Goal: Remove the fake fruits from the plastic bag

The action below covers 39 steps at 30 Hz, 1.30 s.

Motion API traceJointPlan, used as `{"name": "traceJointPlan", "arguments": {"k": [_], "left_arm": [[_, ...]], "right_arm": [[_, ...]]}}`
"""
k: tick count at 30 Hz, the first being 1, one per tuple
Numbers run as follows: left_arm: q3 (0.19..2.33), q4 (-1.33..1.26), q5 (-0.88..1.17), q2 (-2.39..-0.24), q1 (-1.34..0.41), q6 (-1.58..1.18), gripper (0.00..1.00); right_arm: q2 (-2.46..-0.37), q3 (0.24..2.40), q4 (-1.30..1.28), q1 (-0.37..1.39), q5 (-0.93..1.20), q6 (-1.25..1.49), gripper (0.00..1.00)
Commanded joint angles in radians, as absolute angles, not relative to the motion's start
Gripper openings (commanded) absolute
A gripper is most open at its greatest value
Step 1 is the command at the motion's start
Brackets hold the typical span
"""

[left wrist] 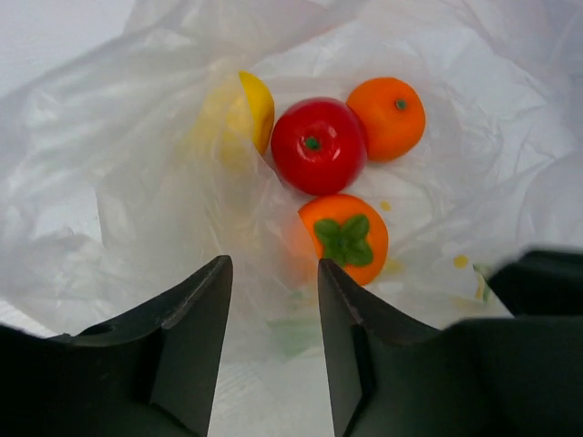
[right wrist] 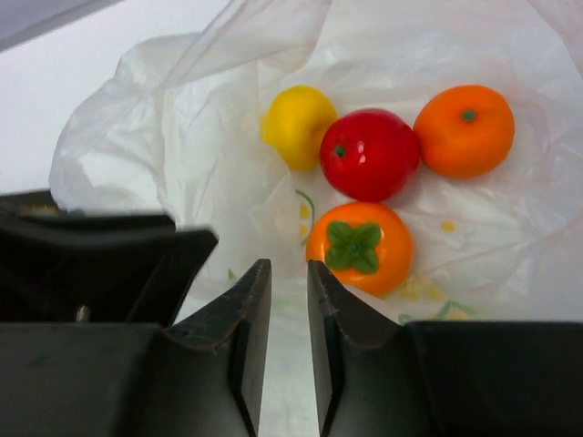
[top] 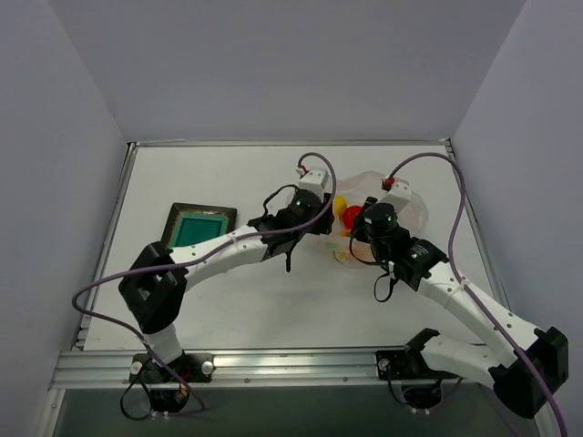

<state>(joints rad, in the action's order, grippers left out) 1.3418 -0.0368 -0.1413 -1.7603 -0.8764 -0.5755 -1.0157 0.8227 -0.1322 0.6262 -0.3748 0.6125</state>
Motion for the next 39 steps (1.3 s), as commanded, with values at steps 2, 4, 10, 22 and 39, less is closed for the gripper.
{"name": "traceJointPlan", "arguments": {"k": [2, 4, 10, 22, 39], "left_arm": [[1.275, -0.078, -0.242, -1.652, -0.925, -0.54, 0.37], [1.266, -0.123, -0.244, -1.654, -0.94, -0.54, 0.33], [1.363, -0.15, -0.187, -1.733, -0.954, -0.552, 0.33], [1.493, -0.005, -0.115, -1.96, -0.973, -0.563, 0.41], [1.353, -0.103, -0.069, -1.891, -1.006, -0.609, 0.8]], "right_arm": [[-1.109, 0.835, 0.102, 0.574, -0.473, 0.656, 0.2], [-1.16, 0.816, 0.179, 0.531, -0.415, 0.675, 0.18], [-1.16, 0.75, 0.186, 0.459, -0.336, 0.681, 0.1], [-0.888, 0.398, 0.14, 0.486, -0.255, 0.726, 0.14], [-0.789, 0.275, 0.12, 0.491, -0.232, 0.756, 0.16]]}}
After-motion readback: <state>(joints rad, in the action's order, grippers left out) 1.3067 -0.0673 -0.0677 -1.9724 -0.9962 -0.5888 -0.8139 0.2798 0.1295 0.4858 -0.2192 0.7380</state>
